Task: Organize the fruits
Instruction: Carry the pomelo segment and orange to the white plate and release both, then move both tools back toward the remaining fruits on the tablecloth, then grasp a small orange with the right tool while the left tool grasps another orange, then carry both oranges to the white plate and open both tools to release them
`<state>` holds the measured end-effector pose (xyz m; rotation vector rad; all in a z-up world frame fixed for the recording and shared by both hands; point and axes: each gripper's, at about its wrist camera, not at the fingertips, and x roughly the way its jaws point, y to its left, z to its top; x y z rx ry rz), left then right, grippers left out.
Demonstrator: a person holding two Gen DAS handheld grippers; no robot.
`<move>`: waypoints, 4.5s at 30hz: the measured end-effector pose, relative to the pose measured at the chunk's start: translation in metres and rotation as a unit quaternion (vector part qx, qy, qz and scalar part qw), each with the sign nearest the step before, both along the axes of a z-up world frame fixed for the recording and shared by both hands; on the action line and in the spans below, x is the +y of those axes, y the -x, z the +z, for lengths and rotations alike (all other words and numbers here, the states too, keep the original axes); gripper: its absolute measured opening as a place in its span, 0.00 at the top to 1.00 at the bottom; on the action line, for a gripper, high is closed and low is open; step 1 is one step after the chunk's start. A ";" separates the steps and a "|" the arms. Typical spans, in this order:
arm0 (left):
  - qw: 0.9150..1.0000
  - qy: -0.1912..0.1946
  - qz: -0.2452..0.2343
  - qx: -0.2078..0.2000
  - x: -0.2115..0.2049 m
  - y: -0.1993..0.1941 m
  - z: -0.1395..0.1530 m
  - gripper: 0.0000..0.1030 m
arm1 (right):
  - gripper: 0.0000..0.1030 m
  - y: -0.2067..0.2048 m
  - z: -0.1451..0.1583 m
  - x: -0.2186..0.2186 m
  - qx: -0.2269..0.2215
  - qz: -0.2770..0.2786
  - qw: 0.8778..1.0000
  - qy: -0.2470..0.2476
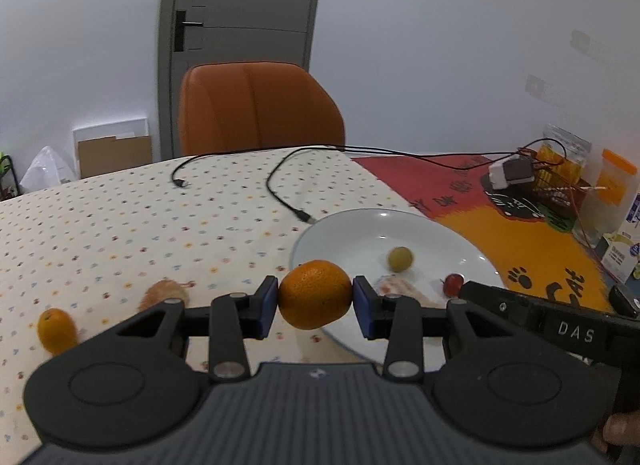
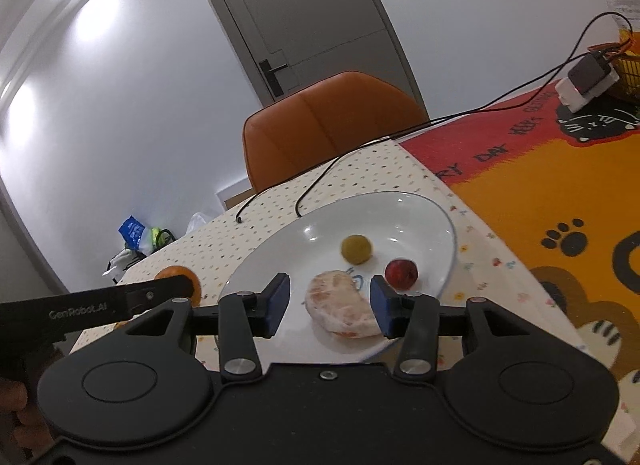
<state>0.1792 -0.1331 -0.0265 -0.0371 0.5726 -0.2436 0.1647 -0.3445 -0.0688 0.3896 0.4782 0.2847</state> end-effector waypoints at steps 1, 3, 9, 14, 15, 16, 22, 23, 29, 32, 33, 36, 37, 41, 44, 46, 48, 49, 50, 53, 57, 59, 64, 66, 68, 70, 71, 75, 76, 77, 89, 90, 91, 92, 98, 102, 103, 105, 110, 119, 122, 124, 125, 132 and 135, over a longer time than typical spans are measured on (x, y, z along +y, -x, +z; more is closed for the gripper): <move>1.000 -0.001 -0.003 0.000 -0.003 0.000 0.000 0.62 | 0.54 0.001 0.000 -0.002 0.000 -0.001 1.000 -0.001; 1.000 -0.002 -0.007 -0.001 -0.009 -0.002 0.000 0.62 | 0.52 0.003 0.001 -0.004 0.000 -0.004 1.000 -0.003; 1.000 0.002 -0.009 -0.008 -0.017 -0.004 0.007 0.59 | 0.48 0.008 0.001 -0.010 0.001 -0.009 1.000 -0.008; 1.000 0.005 -0.003 0.004 -0.011 -0.003 0.008 0.58 | 0.44 0.011 0.003 -0.010 -0.001 -0.012 1.000 -0.013; 1.000 0.003 0.000 0.006 -0.009 -0.003 0.008 0.57 | 0.42 0.012 0.004 -0.010 -0.003 -0.012 1.000 -0.014; 1.000 0.002 0.003 0.008 -0.007 -0.002 0.008 0.55 | 0.41 0.013 0.005 -0.009 -0.005 -0.011 1.000 -0.014; 1.000 -0.009 0.018 0.007 0.008 0.007 0.011 0.44 | 0.35 0.017 0.011 -0.004 -0.010 -0.011 1.000 -0.016; 1.000 -0.011 0.020 0.006 0.011 0.009 0.012 0.43 | 0.35 0.018 0.012 -0.003 -0.009 -0.011 1.000 -0.016; 0.999 -0.013 0.043 0.000 0.030 0.021 0.017 0.28 | 0.28 0.022 0.018 0.009 -0.013 -0.003 1.000 -0.010; 0.998 -0.016 0.059 -0.009 0.042 0.028 0.020 0.24 | 0.22 0.024 0.023 0.014 -0.017 0.002 1.000 -0.007; 0.998 -0.018 0.064 -0.012 0.045 0.029 0.021 0.23 | 0.18 0.026 0.024 0.016 -0.020 0.003 1.000 -0.006; 0.996 -0.020 0.081 -0.019 0.059 0.034 0.025 0.20 | 0.12 0.027 0.027 0.025 -0.024 0.009 1.000 -0.002; 0.996 -0.019 0.086 -0.020 0.063 0.036 0.025 0.20 | 0.09 0.028 0.027 0.028 -0.024 0.011 1.000 -0.002; 0.995 -0.012 0.100 -0.016 0.083 0.040 0.025 0.14 | 0.02 0.027 0.029 0.042 -0.023 0.019 1.000 0.000; 0.992 -0.012 0.120 -0.023 0.096 0.043 0.026 0.13 | 0.00 0.026 0.031 0.053 -0.022 0.023 0.999 0.006; 0.991 -0.008 0.131 -0.025 0.105 0.045 0.027 0.13 | 0.00 0.025 0.033 0.061 -0.019 0.033 0.999 0.007; 0.989 -0.001 0.142 -0.027 0.114 0.046 0.027 0.13 | 0.00 0.023 0.033 0.068 -0.016 0.039 0.999 0.009; 0.989 0.003 0.148 -0.028 0.118 0.047 0.027 0.13 | 0.00 0.022 0.033 0.072 -0.014 0.043 0.999 0.013; 0.988 0.007 0.154 -0.027 0.122 0.047 0.027 0.12 | 0.00 0.021 0.033 0.076 -0.012 0.046 0.999 0.017; 0.986 0.014 0.164 -0.021 0.134 0.047 0.025 0.12 | 0.00 0.019 0.034 0.085 -0.010 0.053 0.998 0.024; 0.985 0.011 0.169 -0.018 0.145 0.047 0.023 0.12 | 0.00 0.016 0.037 0.096 -0.009 0.061 0.998 0.033; 0.985 0.012 0.172 -0.021 0.151 0.049 0.024 0.12 | 0.00 0.013 0.038 0.102 -0.009 0.067 0.997 0.035; 0.983 0.022 0.180 -0.020 0.169 0.049 0.021 0.13 | 0.00 0.006 0.038 0.121 -0.007 0.085 0.995 0.044; 0.983 0.024 0.183 -0.020 0.174 0.048 0.019 0.13 | 0.00 0.004 0.037 0.128 -0.005 0.092 0.995 0.049; 0.982 0.029 0.185 -0.016 0.179 0.047 0.015 0.13 | 0.00 0.002 0.037 0.135 -0.004 0.098 0.994 0.055; 0.982 0.034 0.187 -0.010 0.184 0.045 0.012 0.13 | 0.00 0.000 0.036 0.141 -0.003 0.103 0.993 0.060; 0.982 0.035 0.187 -0.008 0.186 0.043 0.010 0.13 | 0.01 -0.002 0.035 0.144 -0.001 0.105 0.993 0.061; 0.982 0.041 0.185 -0.001 0.193 0.039 0.004 0.14 | 0.09 -0.009 0.031 0.154 0.004 0.115 0.991 0.064; 0.982 0.044 0.185 0.001 0.195 0.038 0.001 0.15 | 0.13 -0.011 0.029 0.157 0.007 0.118 0.991 0.065; 0.982 0.045 0.184 0.002 0.196 0.037 -0.001 0.15 | 0.14 -0.012 0.027 0.158 0.010 0.120 0.991 0.065; 0.981 0.060 0.183 0.026 0.202 0.017 -0.024 0.26 | 0.32 -0.032 0.007 0.185 0.043 0.149 0.986 0.069; 0.981 0.062 0.181 0.029 0.202 0.014 -0.025 0.27 | 0.34 -0.034 0.006 0.187 0.045 0.151 0.985 0.069; 0.981 0.063 0.180 0.031 0.202 0.012 -0.027 0.29 | 0.36 -0.037 0.005 0.190 0.047 0.153 0.985 0.069; 0.981 0.063 0.178 0.034 0.201 0.009 -0.028 0.30 | 0.37 -0.038 0.003 0.192 0.049 0.155 0.984 0.070; 0.984 0.058 0.163 0.046 0.195 -0.004 -0.036 0.35 | 0.45 -0.043 -0.005 0.204 0.060 0.164 0.982 0.076; 0.985 0.054 0.155 0.052 0.193 -0.013 -0.039 0.42 | 0.57 -0.048 -0.010 0.205 0.072 0.158 0.983 0.067; 0.985 0.052 0.155 0.055 0.193 -0.015 -0.040 0.45 | 0.57 -0.048 -0.011 0.206 0.070 0.158 0.983 0.066; 0.984 0.053 0.159 0.061 0.194 -0.017 -0.041 0.51 | 0.57 -0.047 -0.011 0.208 0.068 0.160 0.982 0.069; 0.986 0.057 0.146 0.057 0.192 -0.013 -0.040 0.67 | 0.78 -0.047 -0.013 0.216 0.067 0.175 0.980 0.072; 0.986 0.059 0.147 0.044 0.186 0.001 -0.030 0.67 | 0.78 -0.032 0.001 0.199 0.036 0.154 0.985 0.066; 0.987 0.057 0.144 0.035 0.181 0.008 -0.024 0.67 | 0.78 -0.028 0.007 0.190 0.029 0.144 0.987 0.059; 0.988 0.056 0.141 0.030 0.177 0.012 -0.019 0.67 | 0.78 -0.024 0.011 0.184 0.021 0.139 0.988 0.058; 0.988 0.055 0.140 0.028 0.174 0.014 -0.018 0.67 | 0.78 -0.022 0.013 0.180 0.018 0.136 0.989 0.057; 0.991 0.050 0.120 0.012 0.150 0.025 -0.005 0.67 | 0.78 -0.004 0.023 0.152 0.000 0.111 0.993 0.048; 0.993 0.049 0.109 0.003 0.136 0.030 0.000 0.67 | 0.78 0.004 0.028 0.138 -0.007 0.101 0.994 0.046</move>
